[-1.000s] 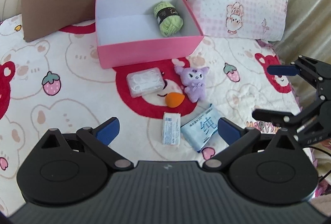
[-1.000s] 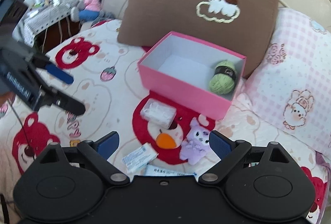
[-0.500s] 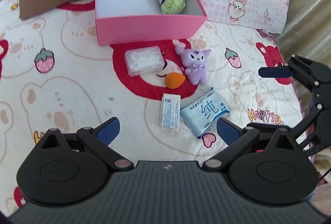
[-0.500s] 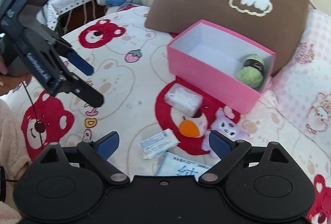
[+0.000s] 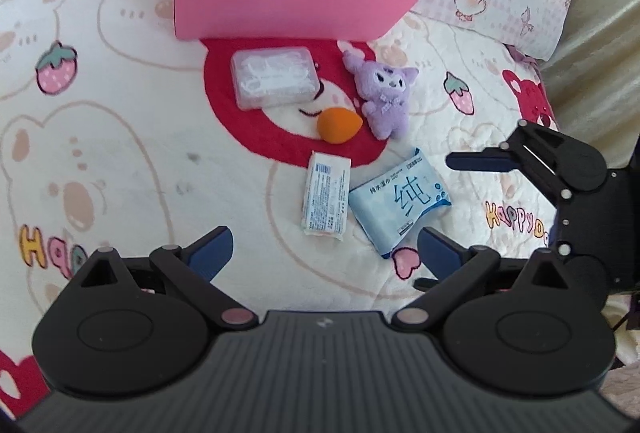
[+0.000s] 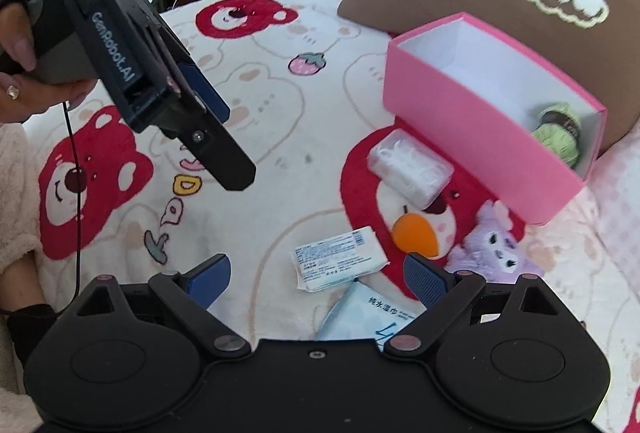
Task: Organize objects
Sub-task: 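Move the left tool toward the white box and wipes pack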
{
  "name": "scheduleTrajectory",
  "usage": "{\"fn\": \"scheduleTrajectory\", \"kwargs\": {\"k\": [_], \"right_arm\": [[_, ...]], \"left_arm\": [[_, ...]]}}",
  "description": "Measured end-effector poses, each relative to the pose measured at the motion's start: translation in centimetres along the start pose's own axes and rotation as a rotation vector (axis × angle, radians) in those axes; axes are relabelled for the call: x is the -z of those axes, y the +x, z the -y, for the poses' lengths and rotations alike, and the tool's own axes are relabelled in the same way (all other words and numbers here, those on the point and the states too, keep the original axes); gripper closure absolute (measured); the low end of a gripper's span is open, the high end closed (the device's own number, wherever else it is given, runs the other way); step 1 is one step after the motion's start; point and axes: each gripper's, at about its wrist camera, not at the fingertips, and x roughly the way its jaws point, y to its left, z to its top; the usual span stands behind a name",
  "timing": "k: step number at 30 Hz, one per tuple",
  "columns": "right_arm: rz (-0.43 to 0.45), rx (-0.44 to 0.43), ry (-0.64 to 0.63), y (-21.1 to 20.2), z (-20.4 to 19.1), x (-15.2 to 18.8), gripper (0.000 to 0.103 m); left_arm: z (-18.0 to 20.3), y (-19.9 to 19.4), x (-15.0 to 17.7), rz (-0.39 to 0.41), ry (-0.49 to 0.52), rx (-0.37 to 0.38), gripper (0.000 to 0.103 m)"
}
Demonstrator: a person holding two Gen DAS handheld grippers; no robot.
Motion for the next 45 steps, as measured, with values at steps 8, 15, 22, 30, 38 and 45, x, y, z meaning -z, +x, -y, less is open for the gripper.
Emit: {"fn": "scheduleTrajectory", "kwargs": {"k": [8,15,22,30,38,45], "right_arm": [[-0.022,0.010,-0.073,2.2,-0.7,0.3,0.008],[-0.042,0.049,-0.131,4.5,-1.4,1.0,0.008],[-0.067,0.075,-0.189,6.7,-1.6,1.6,0.008],[-0.090,0.089,-0.235,8.3,-1.7,1.8,0.008],[-0.124,0.096,-0.283,9.9,-1.5,1.8,0.008],[-0.138,0.100,-0.290,10.8,-0.8,1.7,0.008]], "left_arm": [[-0.9,3.3,1.0,-0.049,-0.048,0.028,0.005],[-1.4,5.2,1.8,-0.061,-0.084,0.055,0.007],[-2.2,7.1,2.5,-0.065,-0.140,0.091,0.012],[-2.2,8.6,3.1,-0.032,-0.164,0.117,0.015],[-2.7,9.6,3.6,0.007,-0.182,0.148,0.018],[-3.0,10.5,4.1,0.029,-0.222,0.178,0.034]]}}
